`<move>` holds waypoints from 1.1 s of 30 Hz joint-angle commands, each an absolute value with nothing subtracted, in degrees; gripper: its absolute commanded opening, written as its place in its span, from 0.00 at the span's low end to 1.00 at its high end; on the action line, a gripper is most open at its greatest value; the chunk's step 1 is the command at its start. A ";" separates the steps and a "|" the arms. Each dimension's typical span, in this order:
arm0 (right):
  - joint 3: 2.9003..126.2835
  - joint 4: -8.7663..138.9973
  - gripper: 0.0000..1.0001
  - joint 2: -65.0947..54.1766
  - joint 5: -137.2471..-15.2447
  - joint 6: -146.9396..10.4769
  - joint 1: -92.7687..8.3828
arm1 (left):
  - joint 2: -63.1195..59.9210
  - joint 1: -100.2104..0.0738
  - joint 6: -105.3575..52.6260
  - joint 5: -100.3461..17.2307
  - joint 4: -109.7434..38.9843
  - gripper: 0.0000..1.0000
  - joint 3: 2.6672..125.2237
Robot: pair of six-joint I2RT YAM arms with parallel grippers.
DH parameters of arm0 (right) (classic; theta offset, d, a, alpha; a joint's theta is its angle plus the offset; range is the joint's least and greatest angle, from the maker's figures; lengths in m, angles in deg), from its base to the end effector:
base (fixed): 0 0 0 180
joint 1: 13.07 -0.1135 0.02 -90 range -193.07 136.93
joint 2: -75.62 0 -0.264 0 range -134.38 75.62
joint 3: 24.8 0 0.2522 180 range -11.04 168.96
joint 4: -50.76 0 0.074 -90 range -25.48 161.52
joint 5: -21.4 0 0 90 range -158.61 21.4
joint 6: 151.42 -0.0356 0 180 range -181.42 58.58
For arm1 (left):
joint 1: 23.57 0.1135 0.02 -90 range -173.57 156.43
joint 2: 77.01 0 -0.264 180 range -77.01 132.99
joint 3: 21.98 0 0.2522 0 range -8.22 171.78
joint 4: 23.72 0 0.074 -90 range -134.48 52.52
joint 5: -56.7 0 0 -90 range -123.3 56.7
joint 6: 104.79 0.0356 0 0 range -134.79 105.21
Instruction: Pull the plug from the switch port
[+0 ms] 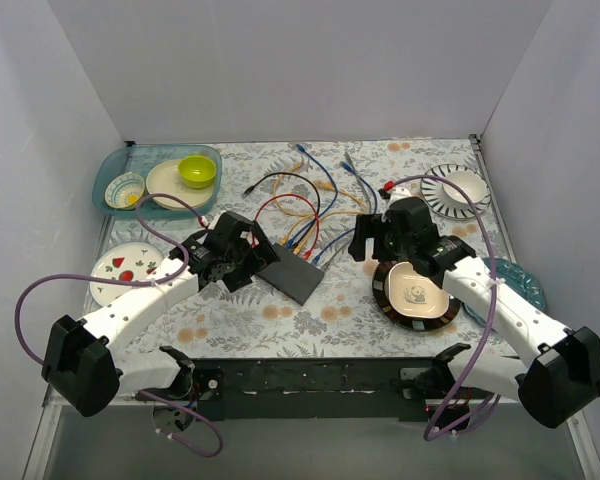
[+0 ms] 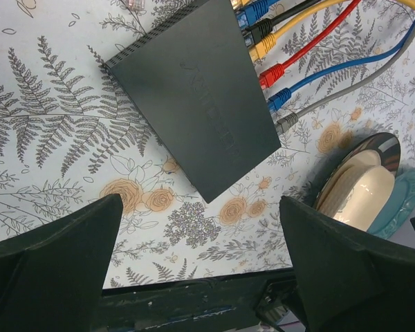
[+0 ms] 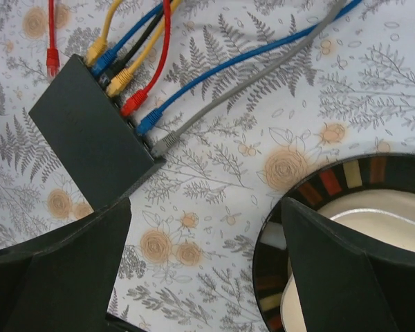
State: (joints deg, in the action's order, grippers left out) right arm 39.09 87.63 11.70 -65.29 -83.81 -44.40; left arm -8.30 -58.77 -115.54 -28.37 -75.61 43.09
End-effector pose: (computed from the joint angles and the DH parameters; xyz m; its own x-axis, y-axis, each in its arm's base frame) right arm 0.2093 0.1250 0.2847 -0.6569 0.0453 -0.7526 -0.2481 0.9296 0.2726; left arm 0.1961 -0.1346 0.2532 -0.3995 -0.9160 0.0360 -0.7616 0.3098 -0.5693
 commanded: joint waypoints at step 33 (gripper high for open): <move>51.35 77.61 0.34 -25.01 -79.41 -82.78 -52.35 | 9.56 -57.93 -113.84 -37.69 -69.12 0.00 35.19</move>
